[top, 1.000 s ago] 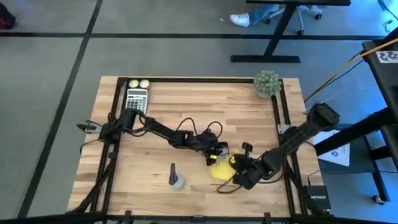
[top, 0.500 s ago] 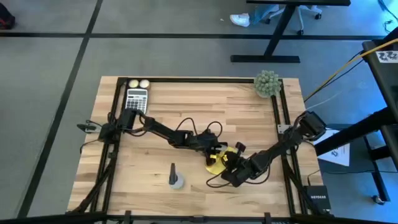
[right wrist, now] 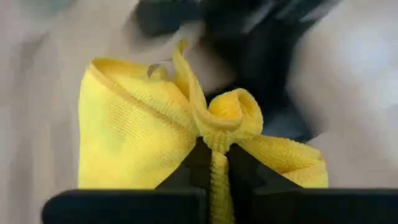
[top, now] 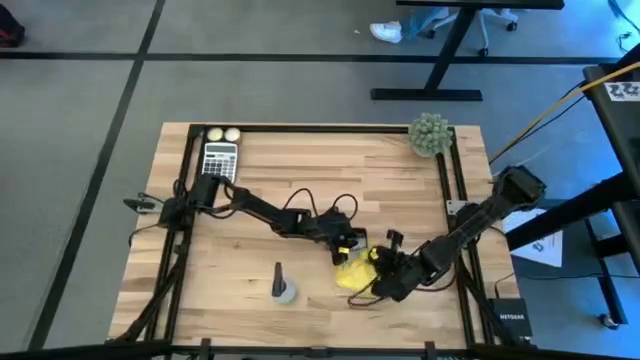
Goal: Apply microfiber cloth
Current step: Wipe the black cellphone with the yellow microfiber cloth
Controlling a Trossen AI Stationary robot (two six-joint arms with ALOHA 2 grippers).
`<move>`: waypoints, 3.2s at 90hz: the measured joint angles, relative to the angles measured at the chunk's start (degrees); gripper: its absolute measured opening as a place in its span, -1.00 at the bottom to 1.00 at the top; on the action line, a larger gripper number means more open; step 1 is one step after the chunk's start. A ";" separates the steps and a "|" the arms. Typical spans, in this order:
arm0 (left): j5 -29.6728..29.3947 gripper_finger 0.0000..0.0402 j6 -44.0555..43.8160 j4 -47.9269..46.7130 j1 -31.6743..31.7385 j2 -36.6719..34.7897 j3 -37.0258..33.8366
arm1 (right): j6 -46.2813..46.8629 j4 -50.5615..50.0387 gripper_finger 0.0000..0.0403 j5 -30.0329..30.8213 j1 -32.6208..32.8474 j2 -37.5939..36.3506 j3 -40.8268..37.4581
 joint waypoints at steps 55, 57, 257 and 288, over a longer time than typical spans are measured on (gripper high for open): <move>1.10 -0.47 -0.83 -0.28 -0.13 0.00 0.00 | -3.58 9.96 -0.98 -14.79 4.37 10.42 -0.45; 0.89 -0.47 -0.83 -0.31 -0.08 0.00 0.00 | -4.45 9.07 -0.98 -15.91 4.66 10.02 -0.35; 7.32 -0.47 17.20 -20.73 -0.96 -8.05 -0.13 | 16.13 -24.05 0.10 -38.52 1.57 -8.25 -1.11; 7.37 -0.47 16.30 -11.81 -2.05 -4.96 -0.07 | 9.80 -17.16 0.12 -18.15 1.51 -7.37 -2.54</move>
